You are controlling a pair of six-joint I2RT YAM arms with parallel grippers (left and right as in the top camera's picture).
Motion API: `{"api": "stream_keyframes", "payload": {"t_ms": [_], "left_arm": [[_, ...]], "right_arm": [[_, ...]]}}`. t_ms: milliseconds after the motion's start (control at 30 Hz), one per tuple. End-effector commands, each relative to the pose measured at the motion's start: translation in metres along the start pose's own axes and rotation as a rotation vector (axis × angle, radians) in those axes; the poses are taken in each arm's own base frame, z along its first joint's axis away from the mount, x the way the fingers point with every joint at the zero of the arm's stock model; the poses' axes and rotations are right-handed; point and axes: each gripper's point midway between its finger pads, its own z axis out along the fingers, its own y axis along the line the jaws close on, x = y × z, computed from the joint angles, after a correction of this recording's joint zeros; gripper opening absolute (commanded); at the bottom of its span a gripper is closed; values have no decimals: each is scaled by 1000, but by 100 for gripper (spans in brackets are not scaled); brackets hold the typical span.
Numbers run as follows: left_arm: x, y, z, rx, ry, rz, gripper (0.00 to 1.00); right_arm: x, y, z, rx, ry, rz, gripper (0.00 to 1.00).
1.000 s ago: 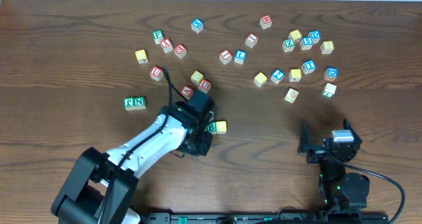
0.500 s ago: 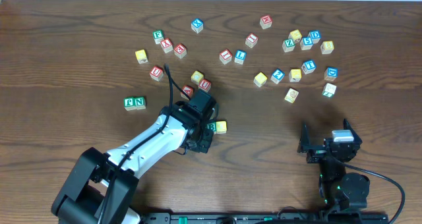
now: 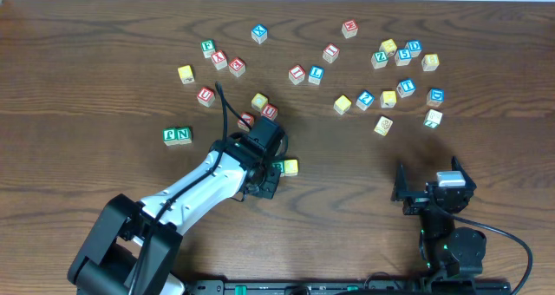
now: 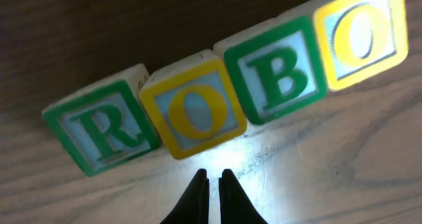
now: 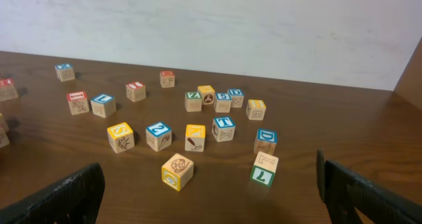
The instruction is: Spell out ROBOT
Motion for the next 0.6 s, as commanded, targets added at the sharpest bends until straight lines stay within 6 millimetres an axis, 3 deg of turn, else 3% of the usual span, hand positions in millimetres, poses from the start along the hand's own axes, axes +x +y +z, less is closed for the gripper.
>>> {"api": "stream_keyframes", "payload": {"t_ms": [0, 567], "left_arm": [[-2, 1, 1, -8, -18, 15, 7], [-5, 1, 1, -5, -27, 20, 7]], "right_arm": [[1, -3, 0, 14, 2, 9, 99], [1, -3, 0, 14, 2, 10, 99]]}}
